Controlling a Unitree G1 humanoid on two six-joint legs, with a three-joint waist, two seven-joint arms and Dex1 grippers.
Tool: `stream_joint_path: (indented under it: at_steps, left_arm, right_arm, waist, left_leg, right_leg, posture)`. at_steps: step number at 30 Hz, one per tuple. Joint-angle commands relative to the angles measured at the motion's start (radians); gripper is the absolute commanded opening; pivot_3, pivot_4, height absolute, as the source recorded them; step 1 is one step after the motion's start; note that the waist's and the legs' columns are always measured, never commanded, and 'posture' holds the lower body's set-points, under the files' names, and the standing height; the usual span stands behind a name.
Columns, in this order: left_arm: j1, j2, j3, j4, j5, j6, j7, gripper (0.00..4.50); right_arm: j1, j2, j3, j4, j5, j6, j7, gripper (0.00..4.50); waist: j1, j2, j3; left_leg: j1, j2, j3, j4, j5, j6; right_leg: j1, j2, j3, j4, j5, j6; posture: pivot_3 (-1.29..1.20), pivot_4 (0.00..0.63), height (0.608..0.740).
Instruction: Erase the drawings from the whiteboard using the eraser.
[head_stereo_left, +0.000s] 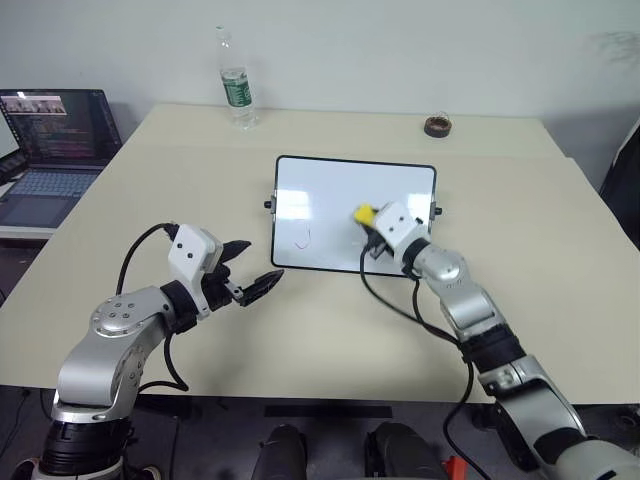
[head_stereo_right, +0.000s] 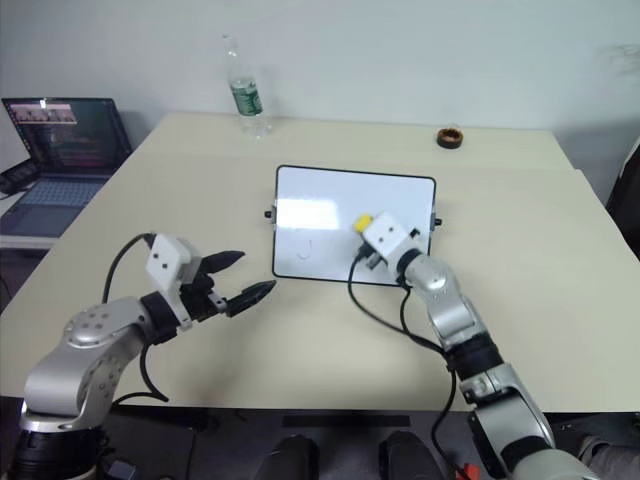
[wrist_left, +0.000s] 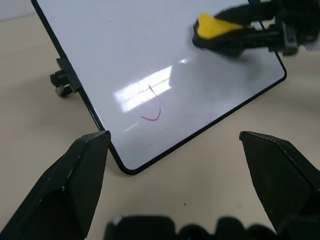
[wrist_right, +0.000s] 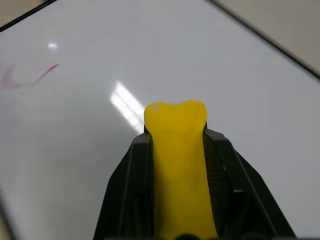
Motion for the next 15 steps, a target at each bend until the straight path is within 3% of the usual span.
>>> stream_joint_path:
  at_steps: [1,6,15]
  left_arm:
    - [-0.007,0.005,0.01,-0.021,-0.008,-0.024,-0.004,4.5]
    - [-0.012,0.003,0.005,-0.021,-0.007,-0.022,-0.003,4.5]
    - [-0.007,-0.002,0.001,-0.031,-0.008,-0.02,0.0,4.5]
  right_arm:
    - [0.023,-0.001,0.02,0.033,-0.046,0.054,-0.003,1.0]
    - [-0.043,0.046,-0.117,0.095,-0.042,0.031,-0.25,1.0]
    - [-0.008,0.05,-0.104,0.115,-0.022,0.145,-0.158,1.0]
  waist:
    - [-0.004,0.001,0.001]
    - [-0.007,0.003,0.002]
    - [0.005,0.001,0.001]
  left_leg:
    - [0.001,0.0,0.0,0.0,0.0,0.0]
    - [0.001,0.001,0.0,0.0,0.0,0.0]
    - [-0.001,0.0,-0.001,0.0,0.0,0.0]
  right_leg:
    - [0.0,0.0,0.0,0.0,0.0,0.0]
    - [0.0,0.001,0.001,0.001,0.0,0.0]
    - [0.0,-0.001,0.0,-0.002,0.0,0.0]
  posture:
    - [0.0,0.15,0.74]
    - [0.0,0.15,0.74]
    - [0.0,0.15,0.74]
